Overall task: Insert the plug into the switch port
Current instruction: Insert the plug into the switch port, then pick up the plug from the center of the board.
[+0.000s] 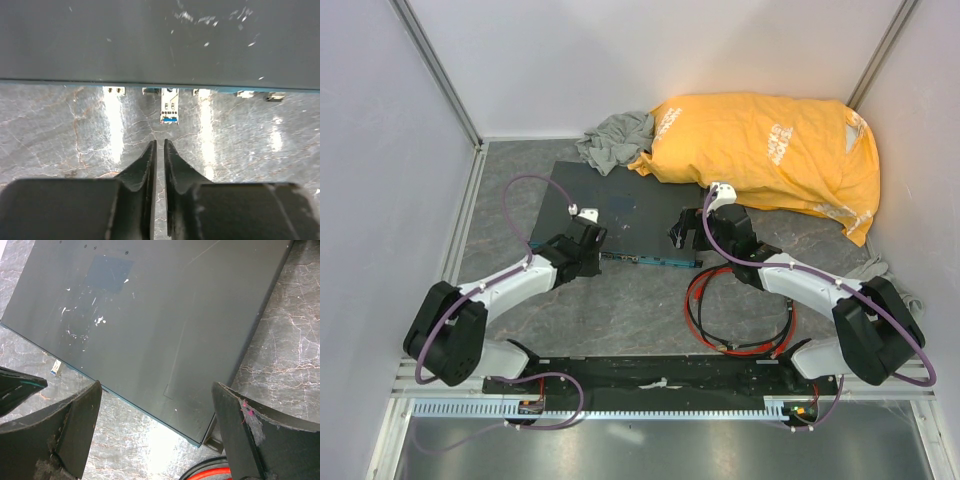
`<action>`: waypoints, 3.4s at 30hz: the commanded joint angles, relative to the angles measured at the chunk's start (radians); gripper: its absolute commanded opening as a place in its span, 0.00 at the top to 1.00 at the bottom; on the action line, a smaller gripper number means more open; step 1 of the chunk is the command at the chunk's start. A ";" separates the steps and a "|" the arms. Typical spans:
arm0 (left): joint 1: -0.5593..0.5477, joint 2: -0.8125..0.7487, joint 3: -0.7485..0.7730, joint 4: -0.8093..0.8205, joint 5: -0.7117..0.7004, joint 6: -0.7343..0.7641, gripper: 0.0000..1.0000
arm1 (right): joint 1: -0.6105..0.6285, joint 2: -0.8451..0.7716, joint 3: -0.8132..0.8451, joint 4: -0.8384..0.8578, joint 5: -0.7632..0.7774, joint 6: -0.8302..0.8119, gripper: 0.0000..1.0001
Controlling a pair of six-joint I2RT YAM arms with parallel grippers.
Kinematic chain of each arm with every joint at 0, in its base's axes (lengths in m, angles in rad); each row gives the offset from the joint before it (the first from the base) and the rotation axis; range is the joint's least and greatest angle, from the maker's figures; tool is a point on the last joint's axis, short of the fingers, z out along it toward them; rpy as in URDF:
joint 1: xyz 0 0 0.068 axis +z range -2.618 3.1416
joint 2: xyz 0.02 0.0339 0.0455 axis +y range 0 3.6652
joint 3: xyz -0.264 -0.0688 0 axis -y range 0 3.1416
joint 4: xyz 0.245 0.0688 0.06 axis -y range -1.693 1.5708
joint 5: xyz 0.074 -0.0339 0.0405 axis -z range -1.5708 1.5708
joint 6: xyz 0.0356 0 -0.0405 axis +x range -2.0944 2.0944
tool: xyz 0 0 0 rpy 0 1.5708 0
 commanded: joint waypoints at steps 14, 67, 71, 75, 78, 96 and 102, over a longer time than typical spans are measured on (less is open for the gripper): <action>0.005 0.129 0.083 0.087 -0.030 -0.012 0.99 | 0.003 0.065 0.010 0.054 -0.026 -0.004 0.02; 0.006 -0.653 -0.058 -0.004 0.035 0.015 0.19 | -0.127 -0.093 0.074 -0.525 0.172 -0.044 0.02; 0.006 -0.779 0.021 -0.148 0.097 0.115 0.07 | -0.271 -0.095 0.097 -0.657 0.235 0.005 0.02; 0.006 -0.824 0.077 -0.285 0.110 0.260 0.05 | -0.376 -0.075 0.122 -0.748 0.283 0.095 0.02; 0.005 -0.850 0.022 -0.274 0.078 0.314 0.06 | -0.460 -0.053 0.130 -0.775 0.324 0.158 0.03; -0.008 -1.004 -0.041 -0.202 0.071 0.304 0.13 | -0.684 0.146 0.237 -0.854 0.310 0.060 0.17; -0.009 -1.002 -0.043 -0.202 0.076 0.305 0.13 | -0.684 0.179 0.225 -0.828 0.247 0.043 0.20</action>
